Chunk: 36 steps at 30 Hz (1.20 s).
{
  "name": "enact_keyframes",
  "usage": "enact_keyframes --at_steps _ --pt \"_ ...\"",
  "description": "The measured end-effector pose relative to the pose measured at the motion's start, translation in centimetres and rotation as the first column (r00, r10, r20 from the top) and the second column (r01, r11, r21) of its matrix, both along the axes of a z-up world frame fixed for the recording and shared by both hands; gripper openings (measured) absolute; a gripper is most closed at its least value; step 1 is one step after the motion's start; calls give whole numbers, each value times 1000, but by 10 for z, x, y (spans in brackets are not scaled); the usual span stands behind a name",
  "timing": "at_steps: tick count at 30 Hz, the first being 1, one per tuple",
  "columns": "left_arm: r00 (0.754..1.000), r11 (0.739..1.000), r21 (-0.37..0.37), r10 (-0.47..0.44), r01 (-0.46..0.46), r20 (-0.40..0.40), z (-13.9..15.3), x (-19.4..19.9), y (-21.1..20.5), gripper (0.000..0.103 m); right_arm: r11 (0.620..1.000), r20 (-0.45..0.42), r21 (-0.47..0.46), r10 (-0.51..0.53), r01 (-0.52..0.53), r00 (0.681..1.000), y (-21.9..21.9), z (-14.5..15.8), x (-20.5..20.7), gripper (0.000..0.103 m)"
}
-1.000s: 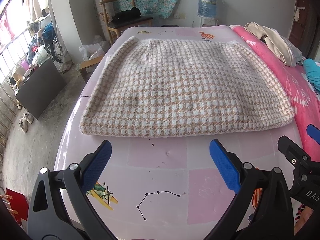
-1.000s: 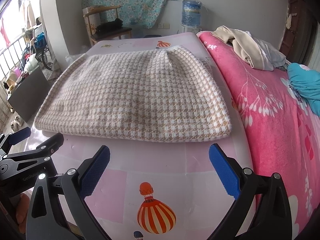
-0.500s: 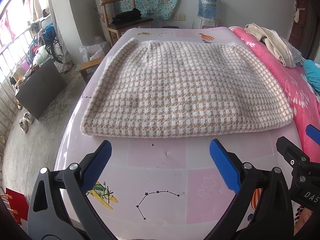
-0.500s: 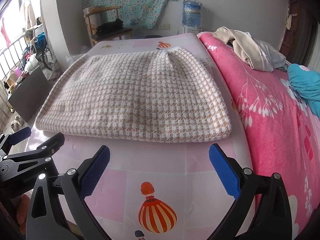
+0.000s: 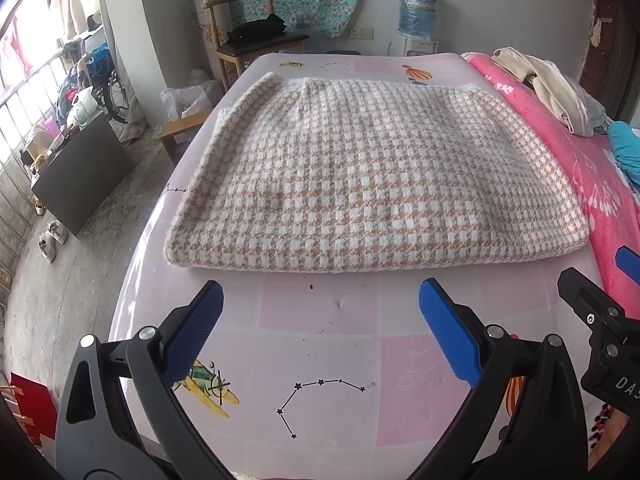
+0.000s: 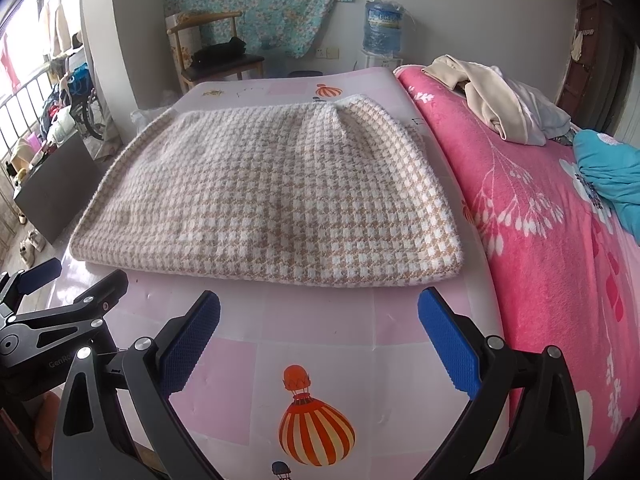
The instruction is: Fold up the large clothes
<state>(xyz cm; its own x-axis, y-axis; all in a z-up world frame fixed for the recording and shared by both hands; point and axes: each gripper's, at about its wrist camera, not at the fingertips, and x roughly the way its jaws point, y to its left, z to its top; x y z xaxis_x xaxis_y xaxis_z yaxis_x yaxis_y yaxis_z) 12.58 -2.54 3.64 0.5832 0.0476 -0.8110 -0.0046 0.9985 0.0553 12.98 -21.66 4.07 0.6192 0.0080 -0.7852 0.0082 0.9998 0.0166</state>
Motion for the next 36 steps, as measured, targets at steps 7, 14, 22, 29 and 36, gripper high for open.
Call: enact_keyframes --at_steps 7,14,22,29,36 --pt "1000 1000 -2 6 -6 -3 -1 1 1 95 1000 2 1 -6 6 1000 0 2 0 97" --pt "1000 1000 -2 8 -8 -6 -1 1 1 95 1000 -4 -1 -8 8 1000 0 0 0 97" --pt "1000 1000 -3 10 -10 -2 -1 1 1 95 1000 -6 -9 -6 6 1000 2 -1 1 97" --pt "1000 1000 -6 8 -8 -3 -1 2 1 95 1000 -8 -16 -11 11 1000 3 0 3 97" --pt "1000 1000 -16 -2 2 -8 -1 4 0 95 1000 -19 -18 -20 20 1000 0 -1 6 97"
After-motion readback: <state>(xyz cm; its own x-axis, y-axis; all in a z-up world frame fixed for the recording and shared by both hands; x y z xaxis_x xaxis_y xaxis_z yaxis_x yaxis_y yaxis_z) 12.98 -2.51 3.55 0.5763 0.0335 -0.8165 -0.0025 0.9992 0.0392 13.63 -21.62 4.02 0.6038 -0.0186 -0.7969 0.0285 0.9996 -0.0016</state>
